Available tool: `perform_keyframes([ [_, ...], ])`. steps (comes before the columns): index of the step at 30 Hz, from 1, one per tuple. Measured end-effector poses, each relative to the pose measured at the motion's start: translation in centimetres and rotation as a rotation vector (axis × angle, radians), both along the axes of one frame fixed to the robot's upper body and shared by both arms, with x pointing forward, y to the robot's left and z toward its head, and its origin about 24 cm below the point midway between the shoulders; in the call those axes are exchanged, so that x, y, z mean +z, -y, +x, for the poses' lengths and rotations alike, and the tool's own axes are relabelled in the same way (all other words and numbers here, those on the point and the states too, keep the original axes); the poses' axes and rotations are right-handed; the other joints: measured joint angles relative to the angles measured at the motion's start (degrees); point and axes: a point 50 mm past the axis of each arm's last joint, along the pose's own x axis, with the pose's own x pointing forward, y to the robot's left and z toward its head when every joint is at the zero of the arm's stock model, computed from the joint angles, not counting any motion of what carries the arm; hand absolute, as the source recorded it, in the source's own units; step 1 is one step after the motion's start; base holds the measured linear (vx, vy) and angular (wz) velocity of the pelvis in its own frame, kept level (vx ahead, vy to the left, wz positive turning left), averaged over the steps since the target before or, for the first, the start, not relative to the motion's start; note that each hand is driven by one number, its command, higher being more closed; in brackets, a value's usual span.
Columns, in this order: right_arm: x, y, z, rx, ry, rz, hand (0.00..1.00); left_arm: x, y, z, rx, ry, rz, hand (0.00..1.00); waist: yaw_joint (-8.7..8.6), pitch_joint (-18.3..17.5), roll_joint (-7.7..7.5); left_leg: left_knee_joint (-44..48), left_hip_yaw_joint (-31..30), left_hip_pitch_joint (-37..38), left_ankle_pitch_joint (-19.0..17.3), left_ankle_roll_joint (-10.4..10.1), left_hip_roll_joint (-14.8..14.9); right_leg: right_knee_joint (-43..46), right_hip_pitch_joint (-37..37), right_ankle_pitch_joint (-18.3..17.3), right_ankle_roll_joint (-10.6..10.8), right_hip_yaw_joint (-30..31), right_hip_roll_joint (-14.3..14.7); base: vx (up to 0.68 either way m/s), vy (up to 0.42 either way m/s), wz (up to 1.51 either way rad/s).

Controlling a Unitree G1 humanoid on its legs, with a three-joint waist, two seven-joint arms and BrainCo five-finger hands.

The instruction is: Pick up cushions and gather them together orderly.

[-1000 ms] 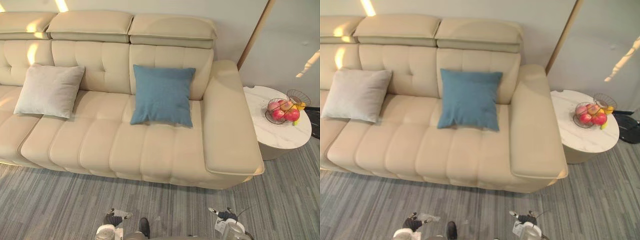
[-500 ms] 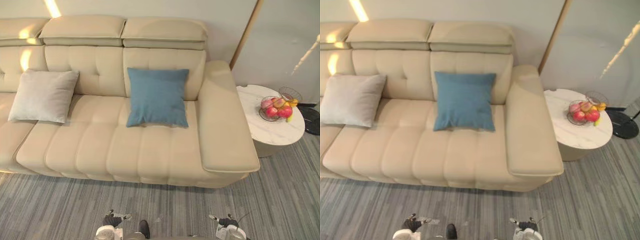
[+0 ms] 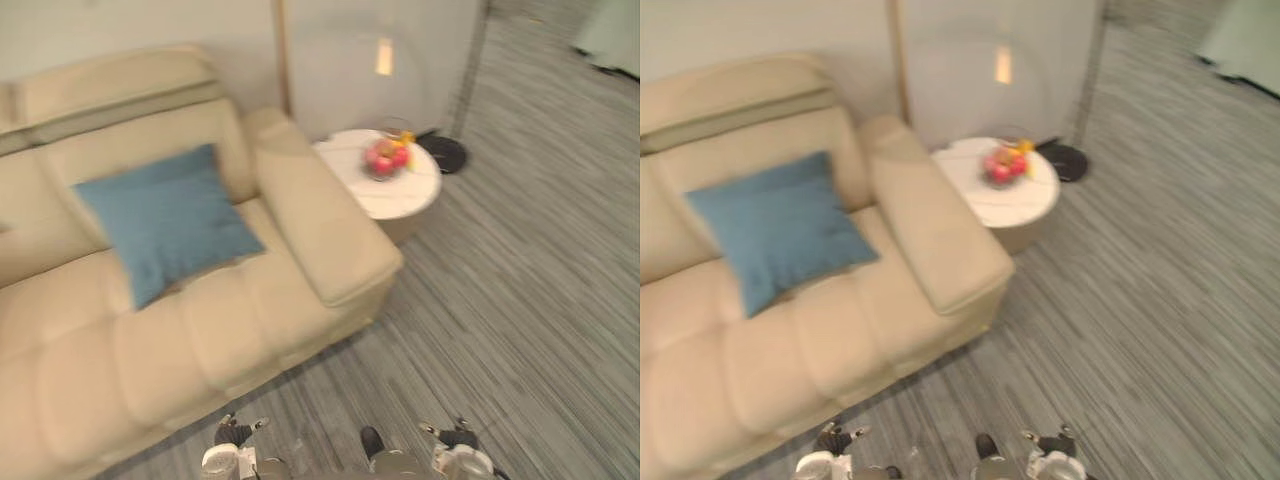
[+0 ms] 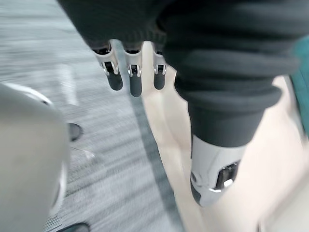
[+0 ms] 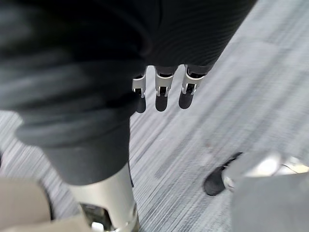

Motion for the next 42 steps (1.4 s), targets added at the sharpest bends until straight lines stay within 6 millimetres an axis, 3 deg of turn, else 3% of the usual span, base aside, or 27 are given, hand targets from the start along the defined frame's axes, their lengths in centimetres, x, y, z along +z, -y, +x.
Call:
perform_keyframes([
  [1, 0.0, 0.0, -0.1, -0.001, -0.003, 0.002, 0.0, 0.2, 0.1, 0.6, -0.007, 0.015, -0.001, 0.0, 0.01, 0.16, 0.25, 0.68, 4.87, 0.45, 0.02, -0.02, 0.96, 1.55, -2.58, 0.1, -1.75, -11.05, -1.09, 0.01, 0.009, -1.45],
  [3, -0.1, 0.1, -0.4, -0.001, -0.011, -0.002, 0.0, 0.4, 0.3, 1.2, -0.018, 0.032, -0.002, 0.0, -0.24, 0.48, 0.84, 1.0, 9.28, 1.72, 0.03, -0.03, 1.5, 3.83, -3.24, -1.58, -3.71, -25.11, -3.07, 0.03, -0.033, -1.58],
  [4, 0.0, 0.4, -0.2, 0.023, -0.007, -0.019, 0.0, 0.6, 0.4, 1.7, -0.021, 0.046, -0.003, 0.0, -0.65, 0.97, 1.71, 1.71, 12.78, 2.88, 0.02, -0.03, 2.29, 6.4, -3.58, -3.59, -6.91, -37.24, -5.86, 0.03, -0.081, -1.48],
  [6, 0.1, 1.2, -0.1, 0.061, -0.013, -0.057, 0.0, 0.6, 0.4, 1.6, -0.021, 0.047, -0.003, 0.0, -0.77, 1.21, 2.77, 0.1, 16.37, 5.87, 0.45, -0.78, 2.57, 8.77, -2.45, -5.93, -8.2, -49.95, -8.77, 0.06, -0.148, -1.4],
  [7, 0.1, 1.3, -0.2, 0.066, -0.015, -0.063, 0.0, 0.5, 0.4, 1.5, -0.02, 0.044, -0.004, 0.0, -0.77, 1.2, 3.1, -0.42, 16.67, 6.29, 0.77, -1.32, 2.55, 9.25, -2.44, -6.43, -8.14, -51.01, -8.8, 0.11, -0.19, -1.29],
  [9, 0.2, 1.5, 0.0, 0.067, -0.007, -0.069, 0.0, 0.4, 0.3, 1.1, -0.019, 0.03, -0.003, 0.0, -0.97, 1.32, 3.81, 1.63, 17.21, 7.2, 1.69, -2.98, 3.85, 11.72, -4.4, -8.94, -7.87, -46.89, -6.4, 0.18, -0.277, -1.27],
  [11, 0.2, 1.8, -0.1, 0.067, -0.015, -0.073, 0.0, 0.1, 0.3, 0.2, -0.016, 0.006, -0.011, 0.0, -0.82, 1.36, 4.0, 14.9, 14.81, 5.59, 2.28, -1.97, 9.15, 13.32, -4.22, -11.0, -8.32, -41.99, -3.73, 0.26, -0.319, -1.35],
  [12, 0.1, 1.7, -0.4, 0.063, -0.022, -0.067, 0.0, -0.2, 0.6, -0.4, -0.004, -0.015, -0.028, 0.0, -0.55, 1.6, 4.43, 25.51, 10.16, 2.97, 3.6, 3.4, 13.12, 13.24, -2.49, -11.26, -9.47, -39.14, -1.6, 0.29, -0.257, -1.43],
  [13, 0.0, 1.9, -0.6, 0.058, -0.031, -0.073, 0.0, -0.6, 1.4, -1.0, 0.009, -0.033, -0.058, 0.0, -0.1, 2.09, 4.64, 35.2, 2.38, -0.81, 0.63, 5.69, 14.25, 13.06, -0.05, -11.97, -10.48, -35.57, 1.05, 0.29, -0.226, -1.44],
  [14, 0.0, 1.9, -0.6, 0.056, -0.034, -0.074, 0.0, -0.4, 1.2, -0.9, 0.011, -0.022, -0.054, 0.0, 0.05, 2.34, 4.49, 37.49, -1.35, -2.59, -0.47, 4.28, 13.27, 12.62, 0.95, -12.15, -10.75, -34.27, 1.83, 0.28, -0.14, -1.58],
  [15, 0.0, 1.8, -0.6, 0.055, -0.04, -0.072, 0.0, -0.3, 1.2, -0.6, 0.009, -0.008, -0.051, 0.0, 0.54, 2.4, 4.7, 38.97, -8.15, -6.05, -2.39, 1.22, 9.83, 11.93, 2.77, -12.47, -10.84, -31.37, 3.17, 0.31, -0.07, -1.68],
  [16, -0.2, 1.7, -0.8, 0.054, -0.048, -0.069, 0.0, -0.3, 1.2, -0.6, 0.016, -0.001, -0.054, 0.0, 1.1, 2.68, 4.43, 37.07, -13.73, -9.33, -3.9, 0.8, 6.19, 10.55, 5.17, -12.61, -10.23, -27.37, 4.82, 0.32, -0.05, -1.64],
  [20, -0.2, 1.7, -0.9, 0.051, -0.051, -0.067, 0.0, 0.0, 1.7, 0.0, 0.034, 0.029, -0.075, 0.0, 2.46, 2.77, 4.48, 22.48, -24.31, -15.47, -4.89, -0.26, -1.15, 8.5, 8.88, -13.33, -8.24, -16.43, 7.48, 0.23, 0.031, -1.48],
  [23, 0.2, 1.6, -0.1, 0.044, -0.018, -0.074, 0.0, 0.0, 1.8, 0.1, 0.067, 0.035, -0.089, 0.0, 3.2, 2.66, 4.74, 9.23, -32.12, -16.64, 0.14, -0.18, -3.45, 6.4, 10.28, -13.54, -6.84, -8.98, 8.16, 0.33, 0.208, -1.84],
  [25, 0.2, 1.4, -0.1, 0.029, -0.014, -0.064, 0.0, -0.1, 1.7, -0.1, 0.076, 0.029, -0.091, 0.0, 3.56, 2.23, 5.36, 5.38, -31.11, -14.54, 6.8, -0.62, -2.36, 8.11, 10.82, -15.07, -4.38, -3.13, 8.92, 0.39, 0.265, -1.61],
  [26, 0.0, 1.1, -0.5, -0.005, -0.02, -0.044, 0.0, 0.0, 1.3, 0.0, 0.077, 0.033, -0.08, 0.0, 3.8, 2.18, 4.09, 5.17, -27.18, -12.81, 6.3, -0.14, -2.16, 9.58, 10.92, -16.18, -1.84, -1.84, 7.63, 0.42, 0.256, -1.46],
  [27, -0.2, 0.5, -0.9, -0.029, -0.027, -0.02, 0.0, 0.1, 1.2, 0.3, 0.073, 0.039, -0.077, 0.0, 3.71, 2.03, 3.38, 5.66, -23.5, -11.54, 4.91, 1.12, -2.0, 10.06, 10.61, -16.9, 0.33, -4.64, 5.42, 0.38, 0.242, -1.3],
  [31, -0.2, -0.1, -0.6, -0.036, -0.018, 0.002, 0.0, 0.1, 1.4, 0.6, 0.059, 0.041, -0.08, 0.0, 5.24, 1.99, 3.19, 8.12, -12.99, -7.25, 2.87, 4.27, -1.24, 15.72, 6.59, -14.89, 1.83, -14.21, 0.05, 0.22, 0.196, -1.46],
  [33, -0.1, 0.0, 0.0, -0.001, -0.014, -0.012, 0.0, 0.2, 1.3, 0.7, 0.029, 0.038, -0.067, 0.0, 5.34, 2.01, 3.46, 7.43, -11.93, -6.19, 2.77, 4.35, -1.02, 13.25, 5.08, -12.25, 0.07, -21.78, -0.85, 0.13, 0.003, -1.75],
  [35, -0.1, 0.3, 0.2, 0.02, -0.02, -0.024, 0.0, 0.2, 1.2, 0.9, 0.017, 0.034, -0.06, 0.0, 5.34, 2.05, 3.55, 6.67, -11.43, -6.16, 2.77, 4.34, -0.79, 10.71, 4.59, -10.83, -0.08, -23.61, -0.61, 0.11, -0.047, -1.26],
  [36, 0.0, 0.7, 0.6, 0.026, -0.02, -0.033, 0.0, 0.3, 1.2, 1.2, 0.013, 0.036, -0.059, 0.0, 5.33, 2.21, 3.85, 5.25, -10.47, -5.88, 2.77, 4.33, -0.17, 9.54, 3.83, -9.38, 0.77, -24.97, -0.16, 0.1, -0.075, -1.44],
  [37, 0.2, 1.3, 1.1, 0.032, -0.017, -0.052, 0.0, 0.4, 1.3, 1.7, 0.001, 0.04, -0.057, 0.0, 5.32, 2.71, 4.56, 2.35, -10.29, -4.36, 2.81, 4.27, 0.37, 13.45, 0.73, -8.21, 2.5, -28.16, 0.01, 0.09, -0.079, -1.31],
  [38, 0.3, 1.6, 1.1, 0.034, -0.02, -0.06, 0.0, 0.4, 1.5, 1.9, -0.007, 0.04, -0.058, 0.0, 5.21, 3.01, 4.96, 1.07, -10.25, -3.3, 2.83, 4.24, 0.49, 16.85, -1.04, -7.98, 2.76, -29.89, -0.13, 0.08, -0.078, -1.01],
  [39, 0.2, 2.2, 0.8, 0.032, -0.032, -0.073, 0.0, 0.4, 1.8, 2.3, -0.043, 0.037, -0.056, 0.0, 4.57, 3.4, 5.32, -0.66, -9.94, -1.24, 3.04, 3.89, 0.3, 18.18, -3.05, -11.22, 0.25, -33.85, -0.32, 0.14, -0.09, -0.36],
  [40, 0.0, 2.2, 0.0, 0.029, -0.05, -0.072, 0.0, 0.6, 1.4, 2.4, -0.07, 0.038, -0.037, 0.0, 3.06, 2.92, 3.49, -0.61, -9.64, -0.63, 3.05, 3.72, -1.67, 11.94, -2.39, -8.32, -2.14, -34.12, -1.53, 0.17, -0.112, -0.12],
  [41, -0.1, 2.3, -0.4, 0.025, -0.061, -0.074, 0.0, 0.6, 1.1, 2.5, -0.07, 0.041, -0.028, 0.0, 2.55, 2.76, 2.62, -0.28, -9.86, -0.09, 2.53, 2.92, -2.3, 11.65, -2.12, -9.85, -4.58, -34.76, -2.14, 0.19, -0.131, -0.03],
  [42, -0.3, 2.9, -1.3, 0.009, -0.082, -0.083, 0.0, 0.6, 1.5, 2.5, -0.077, 0.039, -0.035, 0.0, 2.56, 2.75, 3.92, 1.61, -10.61, 0.09, 0.89, 0.65, -1.28, 10.36, -0.33, -11.06, -5.72, -34.87, -1.2, 0.21, -0.159, -0.3],
])
